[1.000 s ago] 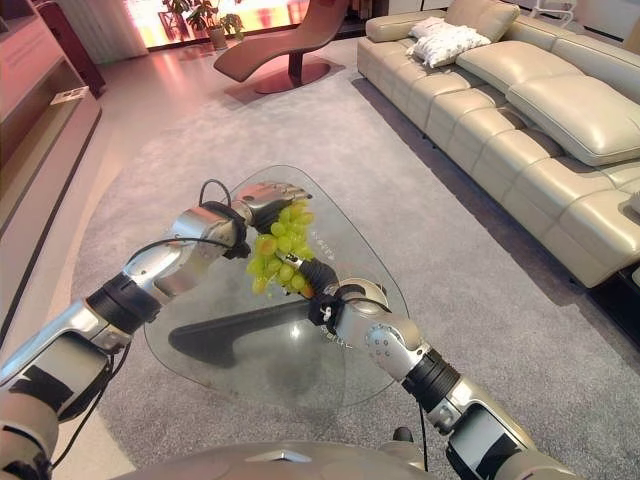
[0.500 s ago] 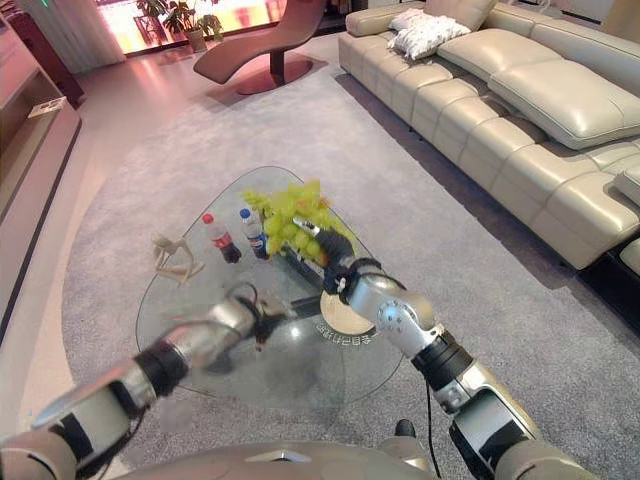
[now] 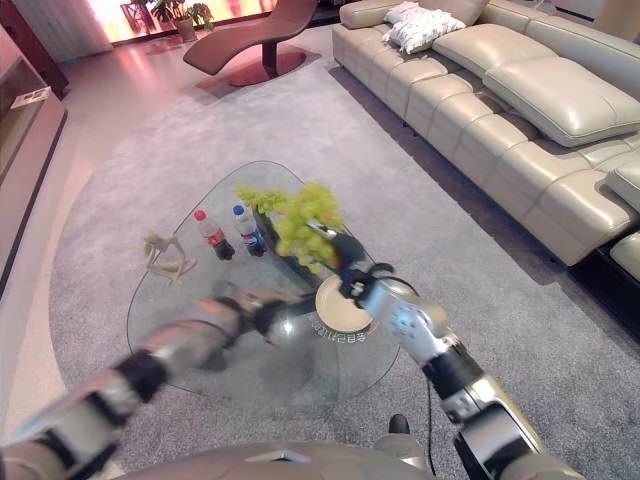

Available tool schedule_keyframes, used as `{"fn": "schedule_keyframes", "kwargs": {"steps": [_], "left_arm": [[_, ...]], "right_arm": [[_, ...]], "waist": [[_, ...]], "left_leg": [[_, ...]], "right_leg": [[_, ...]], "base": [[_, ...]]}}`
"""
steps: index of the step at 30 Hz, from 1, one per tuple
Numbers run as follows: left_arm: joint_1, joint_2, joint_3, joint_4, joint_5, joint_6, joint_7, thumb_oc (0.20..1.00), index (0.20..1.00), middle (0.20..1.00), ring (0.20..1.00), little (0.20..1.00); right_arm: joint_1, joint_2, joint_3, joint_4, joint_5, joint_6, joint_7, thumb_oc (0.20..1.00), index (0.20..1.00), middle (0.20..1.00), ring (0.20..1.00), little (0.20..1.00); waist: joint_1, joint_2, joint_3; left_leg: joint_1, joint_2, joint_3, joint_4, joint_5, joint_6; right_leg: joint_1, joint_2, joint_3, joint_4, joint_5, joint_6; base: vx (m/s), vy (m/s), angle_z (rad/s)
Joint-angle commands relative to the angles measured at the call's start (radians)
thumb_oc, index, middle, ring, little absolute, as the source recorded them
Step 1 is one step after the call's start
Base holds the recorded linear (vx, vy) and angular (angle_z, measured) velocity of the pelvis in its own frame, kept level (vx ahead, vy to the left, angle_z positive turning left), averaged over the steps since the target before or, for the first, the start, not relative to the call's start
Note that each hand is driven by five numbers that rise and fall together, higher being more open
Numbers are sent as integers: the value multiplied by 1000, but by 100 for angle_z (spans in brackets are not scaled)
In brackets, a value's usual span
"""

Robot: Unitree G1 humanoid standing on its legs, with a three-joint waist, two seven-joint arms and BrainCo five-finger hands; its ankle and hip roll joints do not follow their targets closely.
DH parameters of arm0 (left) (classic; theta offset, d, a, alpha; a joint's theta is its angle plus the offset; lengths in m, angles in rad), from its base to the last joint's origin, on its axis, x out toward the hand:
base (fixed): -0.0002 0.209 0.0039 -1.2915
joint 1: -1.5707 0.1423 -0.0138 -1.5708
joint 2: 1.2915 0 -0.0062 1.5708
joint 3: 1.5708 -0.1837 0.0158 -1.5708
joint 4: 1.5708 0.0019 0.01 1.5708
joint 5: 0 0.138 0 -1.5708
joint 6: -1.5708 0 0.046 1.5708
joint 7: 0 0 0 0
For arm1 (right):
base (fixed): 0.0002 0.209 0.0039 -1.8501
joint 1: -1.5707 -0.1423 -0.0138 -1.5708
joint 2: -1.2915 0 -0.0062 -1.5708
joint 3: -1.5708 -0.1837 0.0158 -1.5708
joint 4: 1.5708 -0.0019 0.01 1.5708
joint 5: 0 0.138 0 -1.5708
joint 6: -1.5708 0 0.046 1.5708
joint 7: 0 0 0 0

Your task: Pick up fruits into the plate

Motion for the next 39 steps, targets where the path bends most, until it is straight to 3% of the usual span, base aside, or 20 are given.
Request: {"fn": "schedule_keyframes", "kwargs": {"steps": [1, 7, 12, 13, 15, 17, 18, 20, 23, 31, 39], "left_arm": [[21, 75, 90, -99, -153, 8, -78, 1000, 1000, 1000, 1000, 1000], [208, 56, 216, -138, -235, 112, -84, 1000, 1000, 1000, 1000, 1000], [245, -35, 199, 0, -310, 144, 75, 1000, 1000, 1000, 1000, 1000], [237, -66, 182, 86, -319, 117, 127, 1000, 1000, 1000, 1000, 1000], [228, -115, 165, 177, -391, 148, 193, 1000, 1000, 1000, 1000, 1000], [227, -213, 172, 359, -360, 77, 287, 1000, 1000, 1000, 1000, 1000], [224, -220, 171, 373, -362, 73, 295, 1000, 1000, 1000, 1000, 1000], [213, -317, 197, 556, -366, 39, 412, 1000, 1000, 1000, 1000, 1000], [215, -362, 217, 666, -330, 7, 480, 1000, 1000, 1000, 1000, 1000], [220, -396, 254, 814, -349, -38, 583, 1000, 1000, 1000, 1000, 1000], [208, -414, 264, 823, -350, -45, 642, 1000, 1000, 1000, 1000, 1000]], "right_arm": [[-53, 8, -87, -61, -31, -78, 86, 200, 200, 200, 200, 200], [45, -41, -142, 25, -133, -124, 101, 200, 200, 200, 200, 200], [34, -54, -151, 180, -211, -175, 84, 200, 200, 200, 200, 200], [10, -59, -146, 234, -215, -190, 79, 200, 200, 200, 200, 200], [-28, -67, -138, 296, -236, -196, 53, 200, 200, 200, 200, 200], [-69, -66, -138, 380, -258, -210, 38, 200, 200, 200, 200, 200], [-74, -67, -137, 387, -259, -212, 35, 200, 200, 200, 200, 200], [-131, -70, -145, 491, -281, -218, -3, 200, 200, 200, 200, 200], [-162, -72, -164, 572, -290, -220, -5, 200, 200, 200, 200, 200], [-268, -95, -176, 733, -358, -220, 0, 200, 200, 200, 200, 200], [-301, -103, -139, 671, -542, -275, -50, 200, 200, 200, 200, 200]], "waist": [[21, -21, 37], [44, -26, 52], [61, -39, 86], [65, -45, 101], [75, -51, 122], [87, -62, 150], [88, -62, 152], [106, -72, 181], [120, -76, 196], [147, -55, 258], [156, -45, 305]], "left_leg": [[-30, -15, -9, 48, -57, 32], [-56, -20, -40, 51, -52, 36], [-94, -25, -59, 55, -50, 37], [-105, -27, -64, 53, -49, 38], [-121, -32, -73, 51, -47, 39], [-141, -35, -82, 47, -42, 39], [-142, -35, -83, 47, -42, 40], [-159, -42, -99, 37, -38, 42], [-169, -47, -111, 32, -36, 42], [-213, -62, -131, 31, -25, 40], [-248, -81, -150, 44, -27, 43]], "right_leg": [[41, -50, -77, 68, -77, 32], [30, -41, -80, 66, -76, 20], [-3, -38, -87, 71, -73, 12], [-13, -36, -88, 73, -74, 10], [-28, -33, -88, 77, -75, 6], [-45, -28, -90, 82, -76, 2], [-47, -27, -90, 83, -77, 1], [-60, -20, -96, 87, -79, -4], [-65, -16, -101, 88, -81, -6], [-103, -16, -117, 111, -87, -14], [-134, -18, -119, 134, -95, -21]], "base": [[23, -5, 25], [-10, -10, 10], [-92, -27, 6], [-147, -39, 7], [-149, -48, 10], [-125, -64, 11], [-106, -70, 11], [-77, -76, 6], [-24, -60, 11], [-37, -3, 9], [-6, 20, 7]]}}
